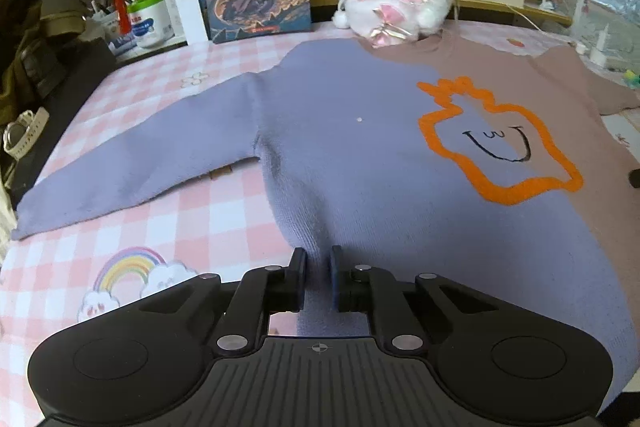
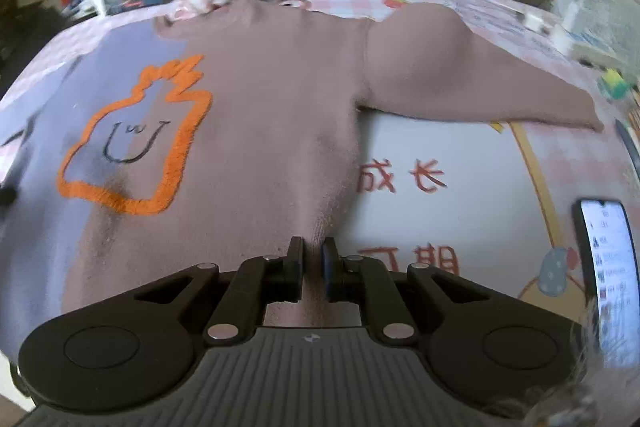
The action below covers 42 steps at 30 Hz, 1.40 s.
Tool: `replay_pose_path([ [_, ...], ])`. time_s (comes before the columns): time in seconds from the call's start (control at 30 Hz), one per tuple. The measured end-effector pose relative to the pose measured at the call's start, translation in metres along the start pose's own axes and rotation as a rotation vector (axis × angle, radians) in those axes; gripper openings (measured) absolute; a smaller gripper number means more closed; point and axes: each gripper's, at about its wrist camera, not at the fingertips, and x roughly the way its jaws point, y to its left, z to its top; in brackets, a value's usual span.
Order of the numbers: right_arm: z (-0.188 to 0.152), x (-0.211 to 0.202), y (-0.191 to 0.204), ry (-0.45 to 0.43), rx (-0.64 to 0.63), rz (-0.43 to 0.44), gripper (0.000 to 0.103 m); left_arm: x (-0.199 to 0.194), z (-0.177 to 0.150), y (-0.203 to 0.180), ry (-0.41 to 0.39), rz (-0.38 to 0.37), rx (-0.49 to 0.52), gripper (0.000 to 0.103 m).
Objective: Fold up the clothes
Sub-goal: 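Lay the sweater flat and pull its hem toward both grippers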
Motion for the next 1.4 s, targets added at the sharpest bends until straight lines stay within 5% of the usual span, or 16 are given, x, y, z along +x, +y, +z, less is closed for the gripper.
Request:
replay_pose_path([
  [0.33,-0.012,-0.006,0.012,-0.014,-0.016,-0.02,0.009,0.0,-0.002,0.011,-0.009,-0.014,0.005,0.013],
  [0.43,-0.012,-0.007,0.014,-0.022,-0.015,-0.038,0.011,-0.004,-0.002,0.01,-0.003,-0.004,0.001,0.019],
  [0.53,-0.019,-0.02,0.01,-0.037,0.016,-0.059,0.023,-0.017,-0.009,0.014,0.0,-0.022,-0.013,0.021],
  [0.73,-0.05,-0.046,0.009,-0.007,0.085,-0.02,0.023,-0.029,-0.031,0.022,0.041,-0.065,-0.077,0.035],
  [0.8,-0.059,-0.047,0.013,0.002,0.097,-0.025,0.025,-0.029,-0.033,0.022,0.031,-0.074,-0.067,0.028],
  [0.83,-0.062,-0.047,0.015,0.005,0.105,-0.027,0.023,-0.028,-0.032,0.023,0.027,-0.073,-0.059,0.014],
  [0.93,-0.066,-0.045,0.025,0.011,0.101,-0.014,0.013,-0.028,-0.031,0.025,0.016,-0.071,-0.034,0.006],
  [1.1,-0.069,-0.045,0.042,0.015,0.061,0.045,0.012,-0.027,-0.03,0.033,0.018,-0.043,-0.015,0.005],
  [1.4,-0.068,-0.045,0.034,-0.027,0.092,-0.076,0.012,-0.028,-0.035,0.02,-0.006,-0.071,0.008,0.005],
])
